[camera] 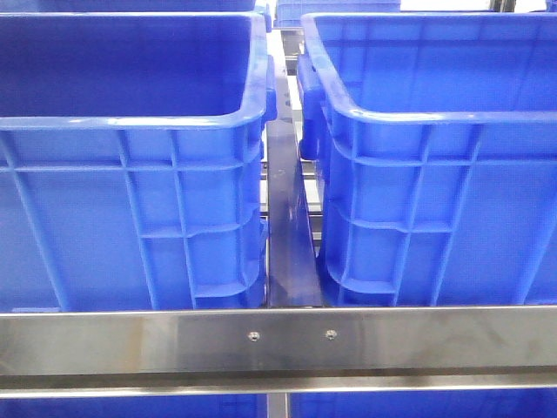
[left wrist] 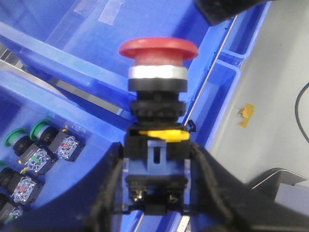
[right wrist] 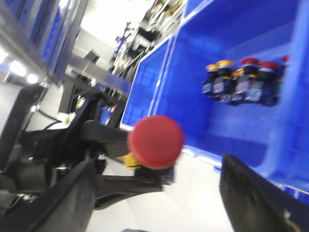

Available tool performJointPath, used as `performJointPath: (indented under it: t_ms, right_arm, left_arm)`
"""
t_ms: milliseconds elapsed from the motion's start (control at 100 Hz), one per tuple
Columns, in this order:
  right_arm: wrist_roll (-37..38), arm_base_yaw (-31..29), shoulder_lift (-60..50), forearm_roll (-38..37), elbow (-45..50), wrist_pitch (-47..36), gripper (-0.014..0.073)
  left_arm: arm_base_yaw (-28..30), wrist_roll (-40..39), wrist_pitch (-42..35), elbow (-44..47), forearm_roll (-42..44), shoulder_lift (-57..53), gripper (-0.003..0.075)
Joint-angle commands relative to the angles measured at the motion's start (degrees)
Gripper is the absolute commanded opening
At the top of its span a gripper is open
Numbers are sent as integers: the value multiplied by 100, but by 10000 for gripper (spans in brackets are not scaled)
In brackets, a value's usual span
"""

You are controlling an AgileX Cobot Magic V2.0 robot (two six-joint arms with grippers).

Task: Pick red and yellow buttons and place in box
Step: 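Grasp the red button cap with the right gripper, release left gripper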

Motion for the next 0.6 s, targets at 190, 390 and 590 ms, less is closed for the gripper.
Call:
performJointPath:
  t_ms: [190, 390, 590]
  right_arm:
    - [-244, 761, 620, 376, -647, -16, 555]
    - [-326, 1048, 1072, 386, -940, -16, 555]
    - [-356, 1248, 1332, 381, -1260, -11, 527]
  left_arm:
    - [-44, -22, -396, -165, -47, -127, -19]
    - [-44, -22, -396, -165, -47, -127, -19]
    - [-44, -22, -396, -165, -47, -127, -19]
